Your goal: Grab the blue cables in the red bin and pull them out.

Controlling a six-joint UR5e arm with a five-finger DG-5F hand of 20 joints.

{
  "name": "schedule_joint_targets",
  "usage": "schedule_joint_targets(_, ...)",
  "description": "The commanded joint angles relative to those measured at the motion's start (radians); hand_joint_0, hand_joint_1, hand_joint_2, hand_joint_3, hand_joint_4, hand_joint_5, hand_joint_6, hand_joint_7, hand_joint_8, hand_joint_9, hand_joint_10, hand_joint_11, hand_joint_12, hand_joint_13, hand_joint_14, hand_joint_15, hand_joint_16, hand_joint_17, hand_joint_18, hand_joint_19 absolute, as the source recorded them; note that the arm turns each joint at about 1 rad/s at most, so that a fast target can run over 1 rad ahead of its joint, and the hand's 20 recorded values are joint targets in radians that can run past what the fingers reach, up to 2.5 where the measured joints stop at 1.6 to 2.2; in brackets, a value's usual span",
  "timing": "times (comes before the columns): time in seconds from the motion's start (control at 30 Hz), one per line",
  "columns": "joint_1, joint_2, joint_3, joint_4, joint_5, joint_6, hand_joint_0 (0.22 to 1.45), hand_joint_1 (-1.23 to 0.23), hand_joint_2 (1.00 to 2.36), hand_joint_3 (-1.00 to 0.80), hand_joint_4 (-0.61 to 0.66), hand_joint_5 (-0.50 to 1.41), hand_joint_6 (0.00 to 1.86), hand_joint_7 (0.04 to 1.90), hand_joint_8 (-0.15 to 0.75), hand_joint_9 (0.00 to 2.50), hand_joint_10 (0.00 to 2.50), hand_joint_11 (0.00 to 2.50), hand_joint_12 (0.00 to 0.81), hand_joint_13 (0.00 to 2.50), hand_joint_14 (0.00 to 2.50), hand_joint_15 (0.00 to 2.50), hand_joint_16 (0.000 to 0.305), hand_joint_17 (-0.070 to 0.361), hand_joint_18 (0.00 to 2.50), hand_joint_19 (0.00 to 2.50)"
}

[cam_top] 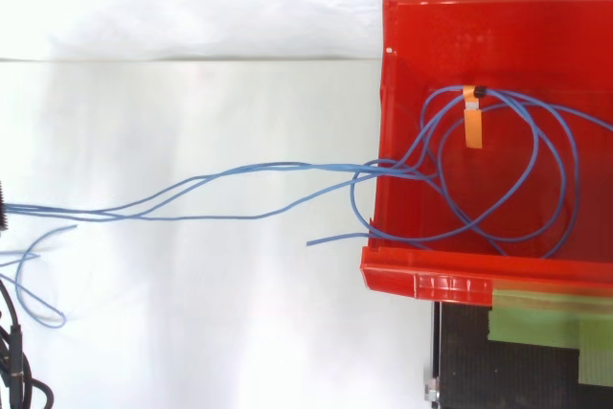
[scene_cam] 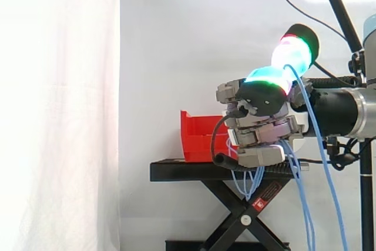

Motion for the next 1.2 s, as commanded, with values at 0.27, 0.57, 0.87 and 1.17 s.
schedule_joint_targets(0.27, 0.0, 0.0, 0.001, 0.001, 0.001, 0.0, 0.98, -0.91, 1.0, -1.0, -0.02, 0.64, 1.15, 0.44, 0.196, 1.04, 1.46, 1.41, 0.274, 1.23, 1.2, 1.36, 0.04, 0.09, 0.96, 1.1)
schedule_joint_targets(0.57, 0.0, 0.0, 0.001, 0.001, 0.001, 0.0, 0.97, -0.92, 1.0, -0.88, 0.03, 0.61, 1.28, 0.4, 0.198, 1.08, 1.43, 1.46, 0.276, 1.25, 1.18, 1.38, 0.041, 0.092, 0.97, 1.1)
schedule_joint_targets(0.87, 0.0, 0.0, -0.001, 0.001, 0.001, 0.0, 0.97, -0.92, 1.01, -0.86, 0.04, 0.62, 1.28, 0.4, 0.201, 1.12, 1.38, 1.5, 0.283, 1.26, 1.15, 1.4, 0.042, 0.095, 0.97, 1.1)
schedule_joint_targets(1.17, 0.0, 0.0, 0.001, 0.001, 0.001, 0.0, 0.97, -0.92, 1.01, -0.78, 0.05, 0.6, 1.35, 0.43, 0.195, 1.2, 1.15, 1.55, 0.271, 1.31, 1.32, 1.4, 0.045, 0.101, 1.02, 1.09)
